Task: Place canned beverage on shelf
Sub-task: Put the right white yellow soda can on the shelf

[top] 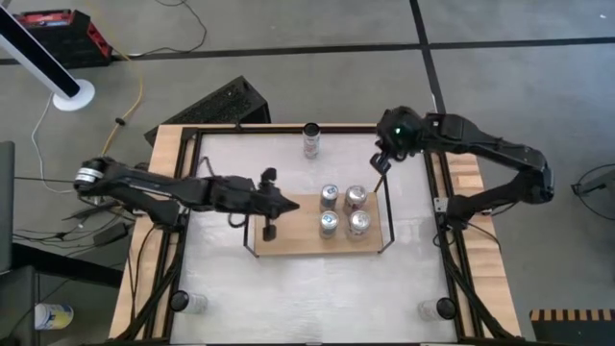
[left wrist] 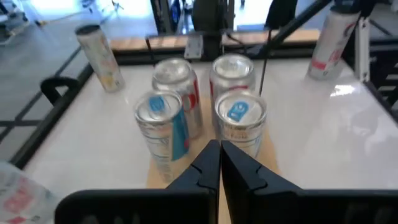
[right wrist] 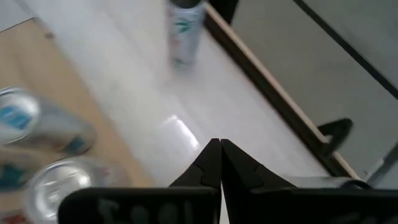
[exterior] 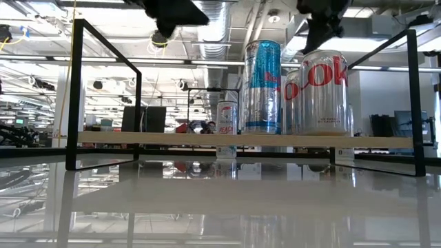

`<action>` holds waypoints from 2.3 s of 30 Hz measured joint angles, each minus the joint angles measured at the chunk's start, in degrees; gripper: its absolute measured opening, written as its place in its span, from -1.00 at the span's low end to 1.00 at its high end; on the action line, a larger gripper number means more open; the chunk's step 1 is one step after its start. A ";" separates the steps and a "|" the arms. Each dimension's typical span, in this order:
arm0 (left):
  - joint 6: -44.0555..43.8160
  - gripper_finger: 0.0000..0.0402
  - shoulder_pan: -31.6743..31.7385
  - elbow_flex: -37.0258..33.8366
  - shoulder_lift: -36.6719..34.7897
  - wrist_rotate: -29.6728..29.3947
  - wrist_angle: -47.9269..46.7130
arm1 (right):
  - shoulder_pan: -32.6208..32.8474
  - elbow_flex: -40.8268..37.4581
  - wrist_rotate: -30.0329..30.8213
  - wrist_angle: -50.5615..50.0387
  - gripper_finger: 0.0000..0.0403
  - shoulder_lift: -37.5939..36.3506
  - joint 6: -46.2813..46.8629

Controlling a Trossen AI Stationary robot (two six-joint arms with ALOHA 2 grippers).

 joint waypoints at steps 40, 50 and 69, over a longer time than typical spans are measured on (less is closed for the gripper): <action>-0.24 -0.58 0.09 -2.89 -20.49 -2.93 -15.61 | -32.79 -9.01 -4.24 -3.83 0.47 1.79 4.29; -2.27 -0.15 0.09 -2.89 -20.19 -2.97 -15.46 | -35.35 -8.98 -4.38 -1.43 0.84 1.72 4.34; -2.66 0.05 0.09 -2.86 -19.31 -2.97 -16.13 | -35.38 -18.26 -4.86 10.47 0.88 1.74 4.62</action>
